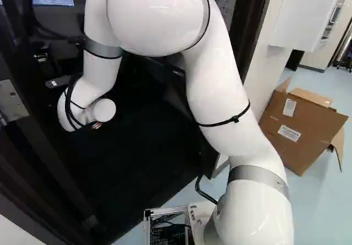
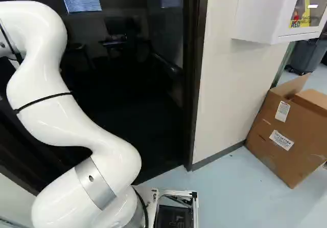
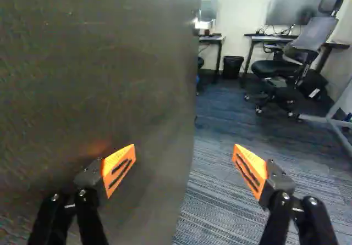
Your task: Open the door and move inside
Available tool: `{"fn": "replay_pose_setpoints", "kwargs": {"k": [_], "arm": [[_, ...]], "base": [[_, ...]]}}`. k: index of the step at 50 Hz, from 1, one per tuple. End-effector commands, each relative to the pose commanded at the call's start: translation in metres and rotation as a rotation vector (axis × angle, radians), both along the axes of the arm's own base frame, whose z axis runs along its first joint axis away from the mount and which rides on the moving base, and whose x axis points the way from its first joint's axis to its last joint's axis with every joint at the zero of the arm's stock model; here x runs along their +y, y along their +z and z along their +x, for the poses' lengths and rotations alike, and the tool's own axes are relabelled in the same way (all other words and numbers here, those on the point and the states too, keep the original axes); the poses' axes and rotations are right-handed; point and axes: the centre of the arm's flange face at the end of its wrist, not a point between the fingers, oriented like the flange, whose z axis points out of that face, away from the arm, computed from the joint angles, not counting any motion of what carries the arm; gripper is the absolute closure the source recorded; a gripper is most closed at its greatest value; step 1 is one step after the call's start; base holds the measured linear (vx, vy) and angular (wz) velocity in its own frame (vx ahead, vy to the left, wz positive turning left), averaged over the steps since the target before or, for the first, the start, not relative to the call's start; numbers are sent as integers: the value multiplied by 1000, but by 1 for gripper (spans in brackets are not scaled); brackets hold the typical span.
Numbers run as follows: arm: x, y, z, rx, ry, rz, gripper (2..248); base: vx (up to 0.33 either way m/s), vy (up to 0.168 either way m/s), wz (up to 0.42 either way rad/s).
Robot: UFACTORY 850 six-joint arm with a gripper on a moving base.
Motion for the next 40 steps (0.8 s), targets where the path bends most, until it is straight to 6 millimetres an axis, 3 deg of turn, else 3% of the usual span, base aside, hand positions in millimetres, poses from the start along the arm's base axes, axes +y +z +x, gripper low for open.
{"fn": "replay_pose_setpoints", "kwargs": {"k": [40], "arm": [[-23, 3, -6, 29, -54, 1, 3]], "base": [[0, 0, 0]]}}
